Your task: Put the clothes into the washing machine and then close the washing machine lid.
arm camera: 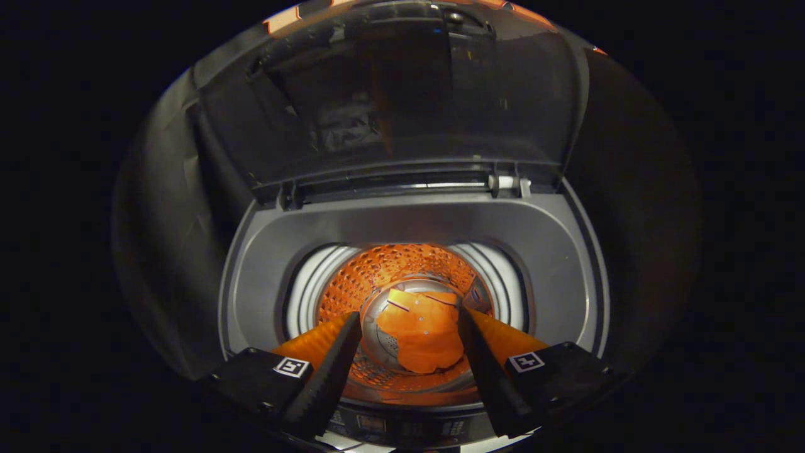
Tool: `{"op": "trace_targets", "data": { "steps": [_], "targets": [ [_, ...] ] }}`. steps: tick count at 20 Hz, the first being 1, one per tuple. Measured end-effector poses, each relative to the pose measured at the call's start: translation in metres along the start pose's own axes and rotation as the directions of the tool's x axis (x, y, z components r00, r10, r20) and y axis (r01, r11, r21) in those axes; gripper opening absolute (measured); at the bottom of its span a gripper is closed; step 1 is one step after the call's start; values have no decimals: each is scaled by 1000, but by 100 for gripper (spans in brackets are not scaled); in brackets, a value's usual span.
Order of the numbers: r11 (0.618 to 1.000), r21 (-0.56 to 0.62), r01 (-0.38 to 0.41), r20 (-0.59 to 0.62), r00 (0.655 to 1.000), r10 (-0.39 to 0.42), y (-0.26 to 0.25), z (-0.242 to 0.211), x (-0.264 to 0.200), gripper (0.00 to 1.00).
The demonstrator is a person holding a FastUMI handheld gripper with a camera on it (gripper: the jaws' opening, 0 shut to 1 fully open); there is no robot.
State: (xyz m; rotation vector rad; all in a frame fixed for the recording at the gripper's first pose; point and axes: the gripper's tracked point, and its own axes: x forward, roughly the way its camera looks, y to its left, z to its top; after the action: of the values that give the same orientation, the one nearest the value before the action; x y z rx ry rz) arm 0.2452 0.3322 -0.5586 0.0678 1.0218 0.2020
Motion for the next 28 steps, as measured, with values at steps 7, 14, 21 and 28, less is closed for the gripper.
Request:
{"op": "trace_targets", "data": {
  "steps": [7,14,21,28],
  "targets": [
    [1000,-23,-12,175,984,16,5,56,-32,99],
    [998,-36,-45,351,935,55,20,133,-58,99],
    [997,-72,-32,446,893,61,23,207,-73,99],
    [997,-76,-31,436,898,61,29,249,-28,99]
  ]
}}
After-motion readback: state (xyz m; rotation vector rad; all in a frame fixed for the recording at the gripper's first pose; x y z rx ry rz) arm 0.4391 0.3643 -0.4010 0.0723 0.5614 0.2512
